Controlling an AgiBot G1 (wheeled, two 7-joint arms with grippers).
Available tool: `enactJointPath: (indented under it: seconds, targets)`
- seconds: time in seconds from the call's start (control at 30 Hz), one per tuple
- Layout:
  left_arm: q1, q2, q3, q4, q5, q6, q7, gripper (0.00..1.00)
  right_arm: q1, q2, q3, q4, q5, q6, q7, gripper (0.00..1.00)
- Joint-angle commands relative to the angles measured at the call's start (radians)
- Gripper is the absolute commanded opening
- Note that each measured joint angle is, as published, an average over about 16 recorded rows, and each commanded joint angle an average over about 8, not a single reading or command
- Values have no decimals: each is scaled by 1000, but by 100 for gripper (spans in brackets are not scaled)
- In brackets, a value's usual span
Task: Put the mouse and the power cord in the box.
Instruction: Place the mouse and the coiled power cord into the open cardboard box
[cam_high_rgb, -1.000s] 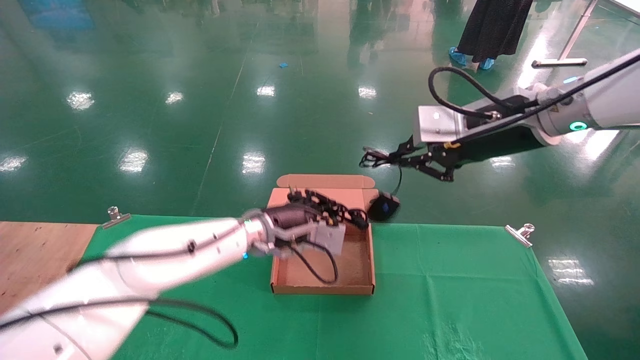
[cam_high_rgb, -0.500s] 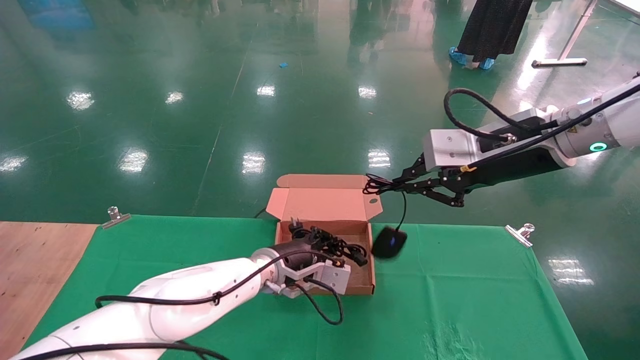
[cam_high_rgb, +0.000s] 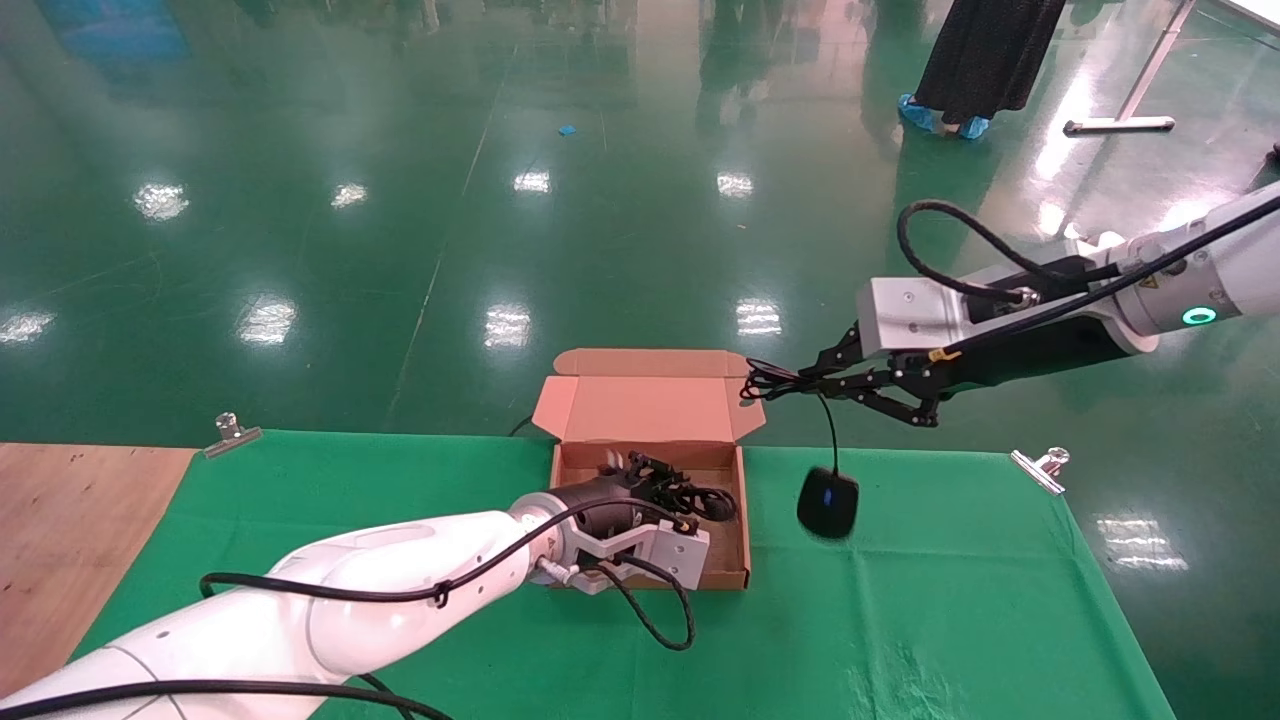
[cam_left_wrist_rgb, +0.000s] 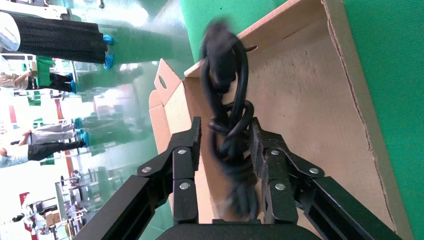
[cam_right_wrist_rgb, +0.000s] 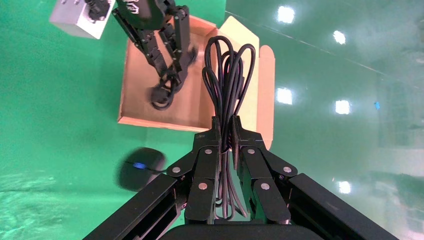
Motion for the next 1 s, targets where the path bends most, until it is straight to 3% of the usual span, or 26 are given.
enactJointPath:
  seconds: [0.03,0.2,0.43,0.8,1.0]
  targets:
    - [-4,0,14,0,-8,-6,-5,100,-3,1,0,0,0,-1,-1,0]
    - [-11,-2,29,-8,-47,-4,-24,100,-11,-8,2,0,2,-10,0,0]
    - [-41,-22,-33,-1,-195,64,-39,100,-17,-38,4,5,5,18,10,0]
    - [-87,-149,-193,11,-397,243,138,100,-65,-136,7,30,10,241,31,0]
    - [-85,-242,-287,32,-510,358,245,100,-133,-163,15,96,33,315,50,0]
